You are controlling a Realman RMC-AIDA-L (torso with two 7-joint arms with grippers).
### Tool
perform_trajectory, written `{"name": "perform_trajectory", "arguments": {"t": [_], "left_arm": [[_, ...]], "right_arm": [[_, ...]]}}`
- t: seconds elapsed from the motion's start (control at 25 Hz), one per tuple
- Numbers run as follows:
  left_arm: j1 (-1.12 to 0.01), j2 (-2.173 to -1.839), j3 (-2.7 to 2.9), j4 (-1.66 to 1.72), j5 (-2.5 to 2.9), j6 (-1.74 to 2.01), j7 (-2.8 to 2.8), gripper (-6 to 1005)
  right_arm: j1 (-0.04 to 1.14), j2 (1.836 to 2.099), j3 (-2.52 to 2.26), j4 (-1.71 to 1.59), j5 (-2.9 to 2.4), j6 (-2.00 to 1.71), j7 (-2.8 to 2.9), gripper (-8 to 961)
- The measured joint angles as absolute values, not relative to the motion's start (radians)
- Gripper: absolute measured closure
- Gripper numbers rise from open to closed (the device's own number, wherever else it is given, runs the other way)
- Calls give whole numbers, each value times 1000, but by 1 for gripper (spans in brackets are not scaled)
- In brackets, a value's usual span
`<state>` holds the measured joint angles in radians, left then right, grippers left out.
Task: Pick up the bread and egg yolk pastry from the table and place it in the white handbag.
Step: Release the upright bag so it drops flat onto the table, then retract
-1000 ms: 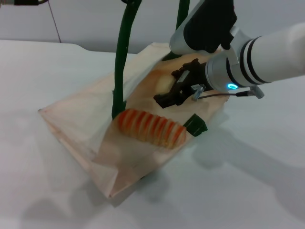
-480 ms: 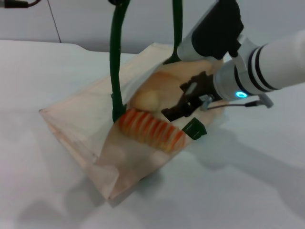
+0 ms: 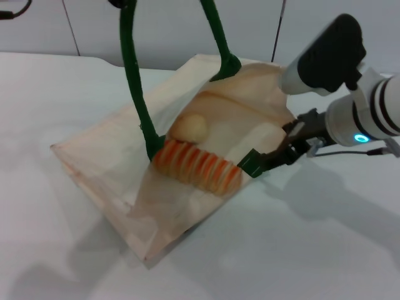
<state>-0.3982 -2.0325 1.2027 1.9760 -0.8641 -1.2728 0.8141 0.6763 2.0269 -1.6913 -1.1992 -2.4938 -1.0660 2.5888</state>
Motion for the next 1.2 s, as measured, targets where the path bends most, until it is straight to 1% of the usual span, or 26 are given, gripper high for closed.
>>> {"name": "perform_trajectory", "arguments": {"t": [0.44,1.04,1.16,1.2], "left_arm": [[-381,-2033,1200,1914,-828,-1199,812,826],[-406,-2032,1252,1850,-828,-1156,822,822],[-404,-2032,1260,1834,-830,-1128,823,597],[-399,-2032,1263,1830,-833,-1115,823,555]], "right_arm": [[582,2029,-1646,-1307,-2576,-1104,2607,74],[571,2030,-1530,-1283,-2570,-1033,2608,74],[568,2031,-1521,-1283,-2568,-1019,2608,73],[562,2031,-1520,-1282,-2561,-999,2606,73]]}}
